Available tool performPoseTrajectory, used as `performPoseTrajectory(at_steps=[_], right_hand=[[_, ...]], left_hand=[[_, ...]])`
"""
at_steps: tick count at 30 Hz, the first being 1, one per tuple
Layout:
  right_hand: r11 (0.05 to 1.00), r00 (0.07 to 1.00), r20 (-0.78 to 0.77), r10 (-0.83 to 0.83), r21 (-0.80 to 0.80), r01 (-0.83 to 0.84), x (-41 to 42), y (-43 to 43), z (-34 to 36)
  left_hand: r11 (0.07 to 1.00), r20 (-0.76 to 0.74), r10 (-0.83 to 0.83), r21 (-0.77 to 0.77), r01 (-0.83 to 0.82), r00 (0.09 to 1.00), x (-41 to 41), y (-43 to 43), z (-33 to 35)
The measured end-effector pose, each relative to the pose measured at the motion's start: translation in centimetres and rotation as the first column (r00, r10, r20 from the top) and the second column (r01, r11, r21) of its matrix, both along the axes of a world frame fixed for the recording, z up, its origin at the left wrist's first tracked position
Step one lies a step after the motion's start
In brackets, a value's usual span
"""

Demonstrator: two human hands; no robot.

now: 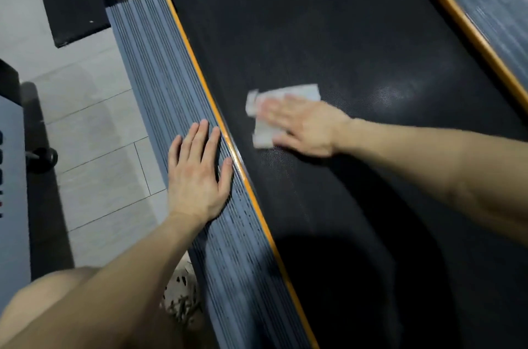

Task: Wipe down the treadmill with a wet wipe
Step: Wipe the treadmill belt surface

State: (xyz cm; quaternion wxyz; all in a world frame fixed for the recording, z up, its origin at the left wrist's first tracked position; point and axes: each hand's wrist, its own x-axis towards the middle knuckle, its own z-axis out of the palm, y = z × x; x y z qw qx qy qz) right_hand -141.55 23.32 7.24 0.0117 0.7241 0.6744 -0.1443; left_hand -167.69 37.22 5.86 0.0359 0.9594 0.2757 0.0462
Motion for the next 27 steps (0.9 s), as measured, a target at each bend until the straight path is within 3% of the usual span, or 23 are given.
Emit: performPoseTrajectory(at_steps=[2, 3, 5, 7, 8, 9, 11, 12, 13, 14, 16, 18, 19, 20, 21, 22, 23, 24, 25, 27], right_hand=[[0.947, 0.945, -0.066, -0.32, -0.022, 0.32, -0.3, 1.6, 0.5], [0.951, 0.947, -0.098, -0.307, -0.008, 0.308, -1.4, 0.9, 0.2], [0.995, 0.991, -0.118, 0.067, 0.077, -0.058, -4.7, -2.8, -0.5], [0.883, 0.87, -0.154, 0.469, 0.048, -0.467, -5.9, -6.8, -0.9], [0.845, 0.835, -0.135, 0.533, 0.051, -0.532, -4.8, -7.2, -1.3], [0.876, 0.871, -0.089, 0.483, 0.05, -0.48, -3.3, -6.7, -1.1], [0.999, 1.0, -0.026, 0.017, 0.034, -0.016, -0.2, -5.5, -0.6], [0.969, 0.969, -0.031, -0.245, 0.001, 0.245, 0.6, -5.4, -0.4], [0.924, 0.923, -0.05, -0.381, -0.039, 0.379, 0.2, -5.7, -0.2], [0.932, 0.927, -0.092, -0.363, -0.049, 0.36, -1.4, -6.6, -0.1], [0.998, 0.975, -0.217, 0.057, 0.024, -0.053, -7.1, -9.9, 0.2], [0.871, 0.838, -0.259, 0.48, 0.024, -0.491, -9.4, -13.1, -0.3], [0.845, 0.822, -0.209, 0.529, 0.047, -0.532, -8.5, -13.5, -0.7], [0.902, 0.891, -0.142, 0.432, 0.046, -0.43, -6.9, -13.3, -0.8], [0.982, 0.979, -0.08, 0.186, 0.031, -0.184, -5.1, -12.8, -0.9], [0.991, 0.99, -0.057, -0.129, 0.02, 0.13, -3.7, -12.6, -0.8], [0.92, 0.918, -0.052, -0.392, 0.0, 0.393, -3.1, -12.6, -0.7], [0.852, 0.849, -0.076, -0.523, -0.021, 0.523, -3.8, -12.6, -0.5], [0.853, 0.846, -0.119, -0.519, -0.005, 0.522, -5.7, -13.1, -0.4], [0.989, 0.968, -0.223, -0.117, 0.065, 0.135, -11.3, -14.9, -0.3]], left_hand=[[1.0, 0.014, 0.002, -0.008, -0.002, 1.0, 0.0, 0.1, -0.1], [1.0, 0.021, 0.002, -0.007, -0.002, 1.0, 0.0, 0.1, -0.2], [1.0, 0.024, -0.004, -0.006, 0.004, 1.0, -0.1, 0.1, -0.1], [1.0, 0.033, -0.009, 0.002, 0.009, 0.999, 0.1, 0.0, -0.2], [1.0, 0.038, -0.006, 0.007, 0.006, 0.999, 0.1, 0.0, -0.2], [1.0, 0.038, -0.001, 0.008, 0.001, 0.999, 0.1, 0.0, -0.2], [1.0, 0.039, -0.004, 0.002, 0.004, 0.999, 0.2, -0.1, -0.2], [1.0, 0.036, -0.006, 0.005, 0.006, 0.999, 0.2, -0.1, -0.1], [1.0, 0.032, -0.003, 0.008, 0.003, 0.999, 0.3, -0.1, 0.0], [1.0, 0.027, -0.004, 0.009, 0.004, 1.0, 0.3, -0.1, 0.1], [1.0, 0.022, -0.003, 0.016, 0.003, 1.0, 0.2, -0.3, 0.2], [1.0, 0.021, 0.0, 0.025, -0.001, 1.0, 0.3, -0.3, 0.0], [1.0, 0.018, -0.003, 0.025, 0.003, 1.0, 0.3, -0.3, 0.0], [1.0, 0.017, -0.001, 0.026, 0.001, 1.0, 0.3, -0.4, 0.1], [1.0, 0.016, 0.005, 0.029, -0.005, 1.0, 0.2, -0.4, 0.2], [1.0, 0.013, 0.007, 0.028, -0.007, 1.0, 0.2, -0.5, 0.2], [1.0, 0.007, 0.005, 0.025, -0.005, 1.0, 0.3, -0.5, 0.3], [1.0, 0.001, 0.004, 0.022, -0.004, 1.0, 0.3, -0.5, 0.4], [1.0, -0.002, 0.004, 0.019, -0.004, 1.0, 0.3, -0.5, 0.4], [1.0, 0.0, 0.002, 0.021, -0.002, 1.0, 0.2, -0.6, 0.4]])
